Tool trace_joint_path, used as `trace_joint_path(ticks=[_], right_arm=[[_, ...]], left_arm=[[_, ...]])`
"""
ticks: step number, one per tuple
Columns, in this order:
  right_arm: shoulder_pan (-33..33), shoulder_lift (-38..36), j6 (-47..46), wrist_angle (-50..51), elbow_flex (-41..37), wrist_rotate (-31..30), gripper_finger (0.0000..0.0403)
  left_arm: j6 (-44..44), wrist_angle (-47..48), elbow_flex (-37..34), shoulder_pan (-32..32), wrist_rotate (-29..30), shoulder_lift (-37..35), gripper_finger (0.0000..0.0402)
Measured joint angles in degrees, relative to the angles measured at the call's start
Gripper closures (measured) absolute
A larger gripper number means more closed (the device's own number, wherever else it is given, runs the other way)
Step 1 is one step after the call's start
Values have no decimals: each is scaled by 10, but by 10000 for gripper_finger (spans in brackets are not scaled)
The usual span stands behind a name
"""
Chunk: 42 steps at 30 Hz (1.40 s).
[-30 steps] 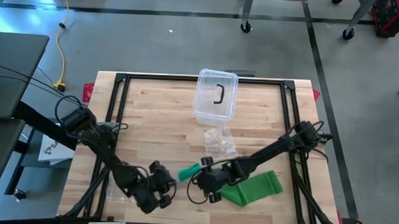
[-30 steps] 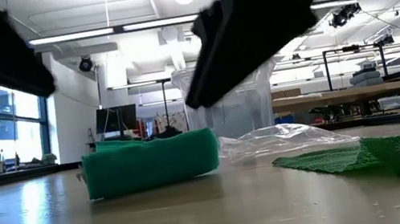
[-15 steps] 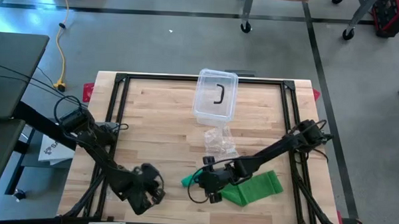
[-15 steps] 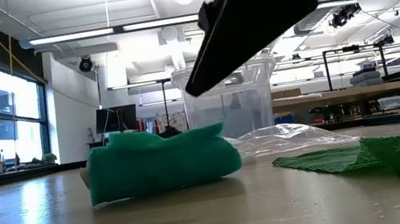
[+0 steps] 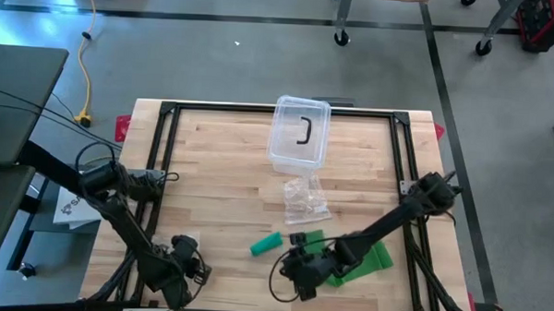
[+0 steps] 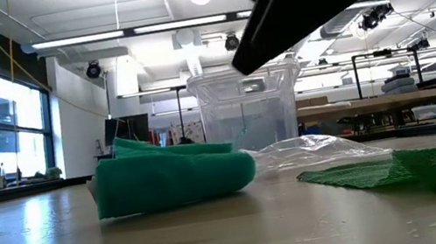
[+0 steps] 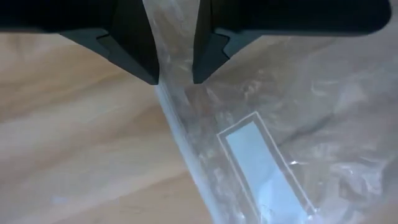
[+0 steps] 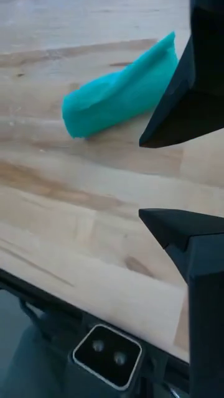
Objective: Roll bandage
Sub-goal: Open the transparent zip bag
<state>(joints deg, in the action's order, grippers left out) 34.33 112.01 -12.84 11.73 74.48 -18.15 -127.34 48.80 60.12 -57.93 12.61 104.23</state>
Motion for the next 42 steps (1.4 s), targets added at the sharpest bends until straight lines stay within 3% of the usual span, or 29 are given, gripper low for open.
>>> trace_joint_path(ticks=[5, 10, 16, 20, 27, 38, 42], right_arm=[[25, 0, 0, -2, 0, -51, 241], [28, 0, 6, -23, 0, -69, 241], [25, 1, 109, -141, 0, -68, 241], [21, 1, 272, -241, 2, -35, 241], [13, 1, 453, -253, 1, -28, 241], [-14, 21, 475, -233, 1, 6, 243], [-17, 31, 446, -230, 1, 9, 270]], left_arm=[[54, -78, 4, 4, 47, 40, 332], [129, -106, 27, 15, 182, 42, 394], [238, -110, 75, 36, 276, 15, 400], [335, -182, 90, 54, 287, -1, 400], [481, -334, 90, 81, 262, -1, 401], [585, -415, 89, 123, 218, 0, 401], [605, -434, 89, 129, 209, 0, 401]])
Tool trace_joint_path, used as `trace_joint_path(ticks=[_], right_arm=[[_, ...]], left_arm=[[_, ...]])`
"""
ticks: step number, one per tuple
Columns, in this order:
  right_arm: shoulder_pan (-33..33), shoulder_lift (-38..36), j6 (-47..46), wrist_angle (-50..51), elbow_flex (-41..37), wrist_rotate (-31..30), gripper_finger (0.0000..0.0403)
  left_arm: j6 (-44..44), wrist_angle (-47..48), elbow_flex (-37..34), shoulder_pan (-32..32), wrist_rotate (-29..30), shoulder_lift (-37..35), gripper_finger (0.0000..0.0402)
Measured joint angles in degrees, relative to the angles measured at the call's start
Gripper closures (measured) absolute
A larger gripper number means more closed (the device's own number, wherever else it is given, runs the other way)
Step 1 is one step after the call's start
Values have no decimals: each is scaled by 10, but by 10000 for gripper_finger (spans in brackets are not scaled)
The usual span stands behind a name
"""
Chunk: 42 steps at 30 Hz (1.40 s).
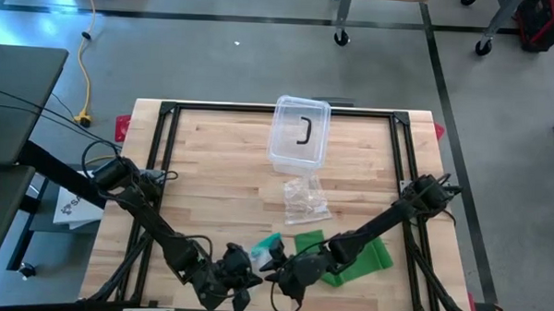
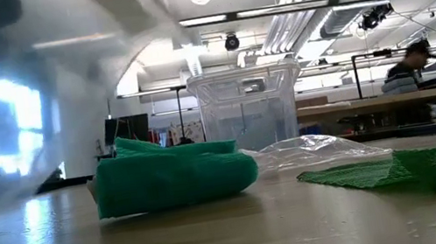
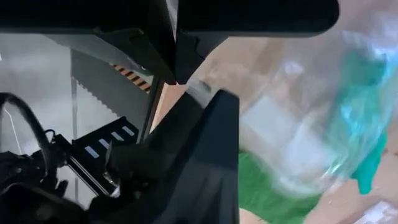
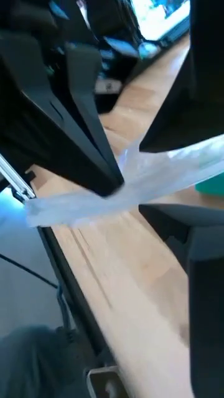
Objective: Roll bandage
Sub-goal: Open the transparent zip bag
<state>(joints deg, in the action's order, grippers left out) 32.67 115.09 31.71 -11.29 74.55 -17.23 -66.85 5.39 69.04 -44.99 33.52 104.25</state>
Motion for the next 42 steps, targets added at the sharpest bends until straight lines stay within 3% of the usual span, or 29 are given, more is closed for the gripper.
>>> trace_joint_path(ticks=[7, 10, 15, 18, 21, 26, 30, 37, 42], right_arm=[[1, 2, -111, 4, 0, 13, 392], [2, -2, -202, 5, 0, 23, 390], [-6, -23, -323, 48, 0, 152, 398], [-6, -29, -358, 55, 0, 235, 400], [-5, -33, -392, 46, 0, 265, 400], [-15, -33, -451, 7, -1, 254, 401], [-21, -39, -505, -13, -1, 221, 402], [-21, -74, -614, 43, -1, 140, 402], [-19, -91, -627, 57, -1, 103, 402]], left_arm=[[25, 3, 0, -1, 8, -9, 401], [41, 33, 0, -9, 13, -34, 398], [97, 111, 0, -45, 33, -88, 391], [191, 118, 0, -76, 71, -97, 392], [319, 64, 0, -98, 120, -78, 395], [482, -43, 1, -112, 185, -26, 387], [479, -54, 1, -111, 198, -7, 349], [469, -34, 1, -122, 233, -7, 263], [501, -32, 1, -125, 268, -7, 238]])
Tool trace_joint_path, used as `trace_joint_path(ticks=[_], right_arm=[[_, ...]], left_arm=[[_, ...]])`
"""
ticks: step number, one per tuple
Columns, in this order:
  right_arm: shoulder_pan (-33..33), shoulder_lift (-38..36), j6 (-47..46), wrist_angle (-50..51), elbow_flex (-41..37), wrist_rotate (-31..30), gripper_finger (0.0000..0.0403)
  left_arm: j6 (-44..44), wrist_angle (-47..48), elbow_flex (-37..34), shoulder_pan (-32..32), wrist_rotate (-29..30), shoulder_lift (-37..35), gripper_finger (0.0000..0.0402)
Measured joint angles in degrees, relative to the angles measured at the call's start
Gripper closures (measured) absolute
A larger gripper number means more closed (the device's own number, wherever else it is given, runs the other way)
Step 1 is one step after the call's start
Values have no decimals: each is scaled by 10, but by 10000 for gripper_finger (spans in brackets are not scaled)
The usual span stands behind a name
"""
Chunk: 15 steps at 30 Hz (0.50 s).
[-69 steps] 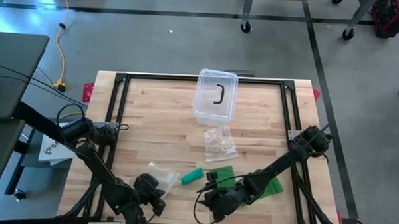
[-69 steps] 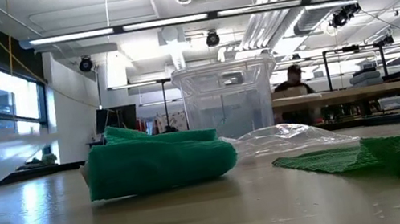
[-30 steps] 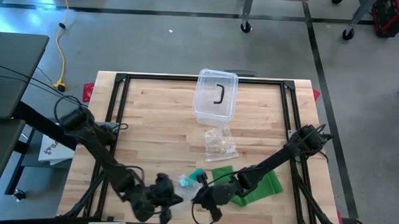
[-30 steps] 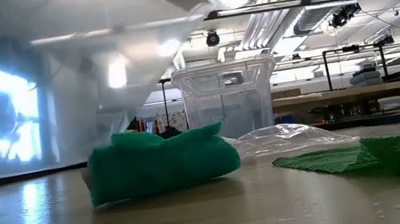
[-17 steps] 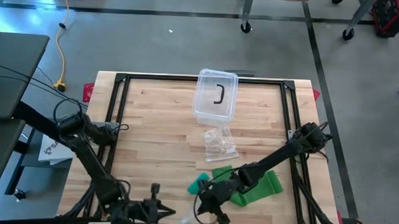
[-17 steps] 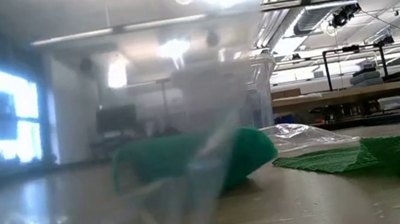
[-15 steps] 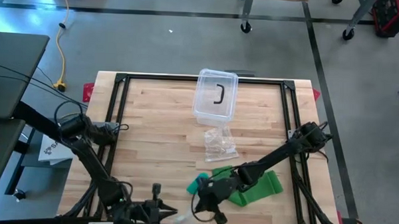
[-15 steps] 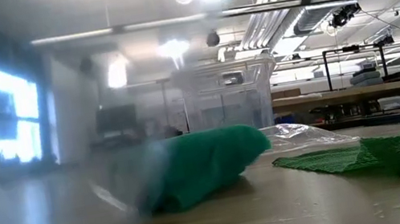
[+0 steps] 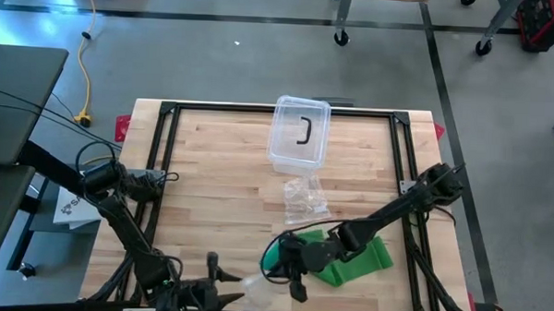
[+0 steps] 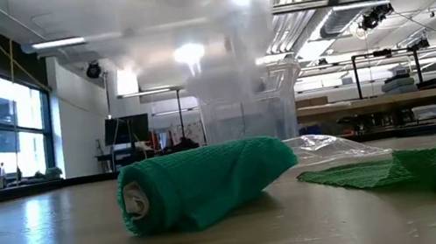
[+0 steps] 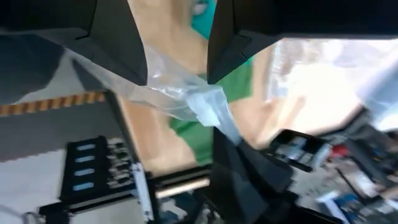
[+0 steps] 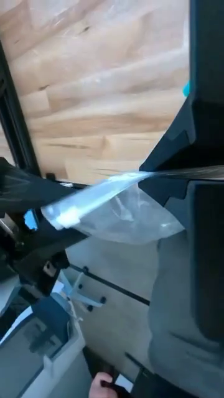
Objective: Roll bandage
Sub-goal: Open the transparent zip bag
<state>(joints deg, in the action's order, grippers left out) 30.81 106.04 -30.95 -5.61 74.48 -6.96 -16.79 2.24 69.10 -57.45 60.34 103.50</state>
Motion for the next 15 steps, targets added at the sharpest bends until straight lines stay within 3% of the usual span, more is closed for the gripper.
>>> trace_joint_path(ticks=[9, 15], right_arm=[[12, 0, -1, 25, 0, -11, 402], [15, 0, -20, 55, 0, -39, 402]], left_arm=[[67, 5, 0, -9, 74, -1, 236], [65, 5, 0, -35, 118, -2, 236]])
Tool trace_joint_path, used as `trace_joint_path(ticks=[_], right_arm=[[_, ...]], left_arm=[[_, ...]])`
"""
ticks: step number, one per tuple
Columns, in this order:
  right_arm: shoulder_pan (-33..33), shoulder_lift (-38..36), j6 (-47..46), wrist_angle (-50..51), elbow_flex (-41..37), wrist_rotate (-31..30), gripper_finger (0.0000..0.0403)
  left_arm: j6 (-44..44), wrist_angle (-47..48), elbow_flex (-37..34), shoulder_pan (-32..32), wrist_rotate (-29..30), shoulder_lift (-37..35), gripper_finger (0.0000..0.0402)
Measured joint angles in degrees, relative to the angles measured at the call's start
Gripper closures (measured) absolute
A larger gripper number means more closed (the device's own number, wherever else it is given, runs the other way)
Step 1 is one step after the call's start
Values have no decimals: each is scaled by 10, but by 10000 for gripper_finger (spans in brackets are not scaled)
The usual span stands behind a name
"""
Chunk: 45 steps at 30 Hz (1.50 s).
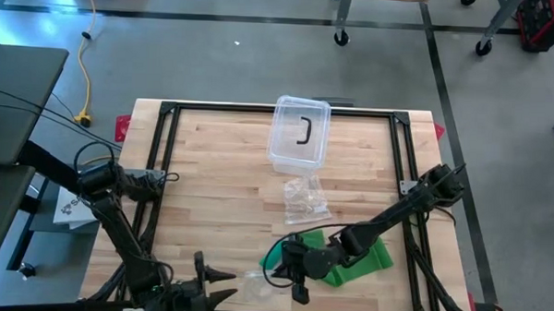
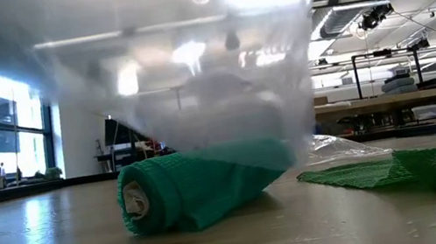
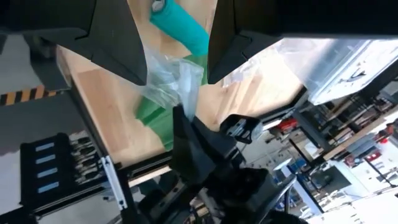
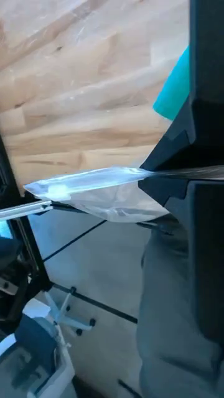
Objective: Roll bandage
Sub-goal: Open the transparent zip bag
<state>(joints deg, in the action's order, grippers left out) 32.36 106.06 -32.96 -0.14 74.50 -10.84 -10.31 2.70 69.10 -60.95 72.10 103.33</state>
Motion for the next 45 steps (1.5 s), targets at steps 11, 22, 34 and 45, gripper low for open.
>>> trace_joint_path(ticks=[11, 22, 34, 45], right_arm=[[0, 0, 15, -13, 0, 5, 402], [-11, 0, 1, -32, 0, 70, 402], [-24, 0, 36, -52, 0, 102, 402], [-15, -8, 156, 15, 1, -1, 354]], left_arm=[[113, -39, 0, 62, -26, 23, 234], [117, -41, 0, 81, -88, 24, 234], [105, -88, 0, 97, -145, 24, 319], [-104, -86, 0, 100, -142, 16, 387]])
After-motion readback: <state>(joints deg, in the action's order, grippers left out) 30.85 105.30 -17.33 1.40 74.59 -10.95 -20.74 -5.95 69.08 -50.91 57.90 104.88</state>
